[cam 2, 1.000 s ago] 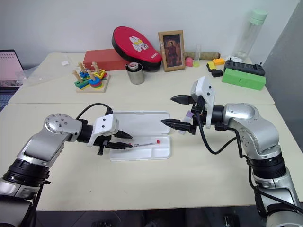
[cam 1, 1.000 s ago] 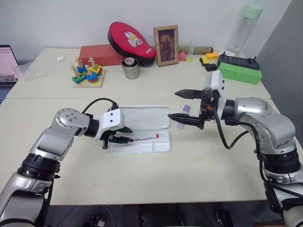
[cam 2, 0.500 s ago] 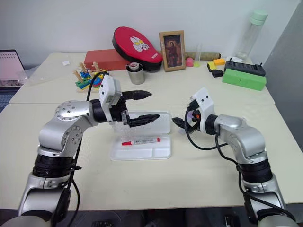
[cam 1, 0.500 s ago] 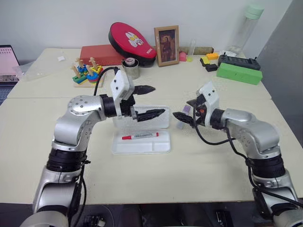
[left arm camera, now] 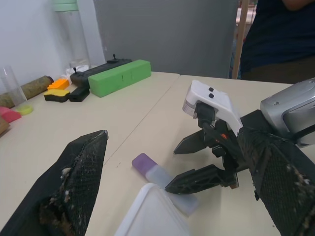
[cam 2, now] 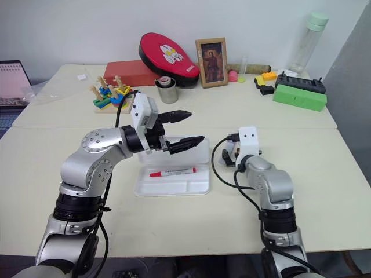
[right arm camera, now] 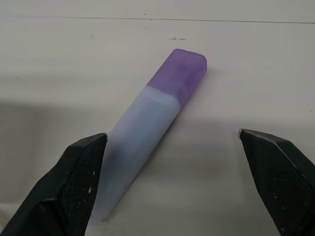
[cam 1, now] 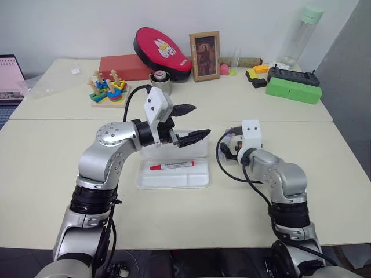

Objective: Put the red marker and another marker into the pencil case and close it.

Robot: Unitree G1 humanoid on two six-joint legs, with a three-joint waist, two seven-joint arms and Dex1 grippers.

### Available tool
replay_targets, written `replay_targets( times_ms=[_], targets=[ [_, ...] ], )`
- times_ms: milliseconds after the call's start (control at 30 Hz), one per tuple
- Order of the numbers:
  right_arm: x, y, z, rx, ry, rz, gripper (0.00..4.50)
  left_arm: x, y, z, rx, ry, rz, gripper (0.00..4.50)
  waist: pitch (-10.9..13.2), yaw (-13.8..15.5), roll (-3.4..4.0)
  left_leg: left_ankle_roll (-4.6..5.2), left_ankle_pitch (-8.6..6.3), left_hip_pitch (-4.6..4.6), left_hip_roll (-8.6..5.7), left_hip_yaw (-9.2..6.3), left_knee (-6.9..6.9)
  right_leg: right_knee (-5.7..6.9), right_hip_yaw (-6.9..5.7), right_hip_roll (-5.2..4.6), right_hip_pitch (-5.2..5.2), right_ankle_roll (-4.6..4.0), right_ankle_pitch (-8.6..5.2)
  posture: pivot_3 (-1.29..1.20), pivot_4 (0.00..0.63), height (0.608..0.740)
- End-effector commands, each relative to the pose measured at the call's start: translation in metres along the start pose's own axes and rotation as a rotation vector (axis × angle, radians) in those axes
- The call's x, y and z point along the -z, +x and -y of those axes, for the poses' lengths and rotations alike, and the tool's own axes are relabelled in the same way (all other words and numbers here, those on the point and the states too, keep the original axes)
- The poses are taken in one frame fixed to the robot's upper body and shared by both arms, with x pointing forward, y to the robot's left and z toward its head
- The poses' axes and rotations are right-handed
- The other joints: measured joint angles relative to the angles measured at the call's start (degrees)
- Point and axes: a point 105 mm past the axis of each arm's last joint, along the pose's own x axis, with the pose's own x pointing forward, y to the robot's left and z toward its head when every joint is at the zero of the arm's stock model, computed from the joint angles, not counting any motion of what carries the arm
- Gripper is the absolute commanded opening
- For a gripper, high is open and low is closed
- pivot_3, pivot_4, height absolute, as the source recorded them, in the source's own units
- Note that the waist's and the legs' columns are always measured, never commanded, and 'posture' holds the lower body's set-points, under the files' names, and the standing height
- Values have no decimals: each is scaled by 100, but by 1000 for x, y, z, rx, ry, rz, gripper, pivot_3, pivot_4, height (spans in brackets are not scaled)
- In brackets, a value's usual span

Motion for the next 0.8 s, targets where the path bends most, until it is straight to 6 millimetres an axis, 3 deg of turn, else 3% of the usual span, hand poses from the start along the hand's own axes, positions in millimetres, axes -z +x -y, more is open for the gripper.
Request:
replay_targets(
  times_ms=[33, 167, 300, 567, 700, 800],
  targets=[
    [19, 6, -9, 16, -28, -39, 4500, -16, 5, 1, -2, 56, 46, 4447, -1, 0, 1, 0, 0, 0, 0, 0, 0, 0, 0, 0, 1, 0, 0, 0, 150, 740],
    [21, 9, -16, -3, -28, -40, 4500, -16, 6, -1, -14, 66, 47, 4447, -4, 0, -3, 0, 0, 2, 0, 0, 1, -2, 0, 0, 5, 0, 0, 0, 150, 740],
    [24, 11, -6, 35, -48, -44, 4317, -18, 9, 0, -18, 68, 57, 4480, -5, 0, -3, 0, 1, 6, 0, -2, 1, 2, -1, 0, 6, 0, 0, 0, 150, 740],
    [25, 13, 18, 132, -28, -25, 2661, -19, 10, -2, -28, 70, 66, 4500, -6, 4, -3, 1, 1, 6, 0, -3, 1, 0, -1, 0, 9, 1, 1, 0, 150, 740],
    [25, 13, 18, 137, -13, -18, 1613, -19, 11, -3, -31, 74, 68, 4500, -7, 17, -3, 0, 1, 6, -1, -4, 2, 0, -2, 0, 10, 1, 1, 0, 150, 740],
    [24, 13, 18, 139, -6, -12, 1109, -19, 12, -4, -37, 76, 71, 4500, -7, 23, -3, 0, 1, 6, -1, -4, 2, 0, -3, 0, 10, 1, 1, 0, 150, 740]
  ],
)
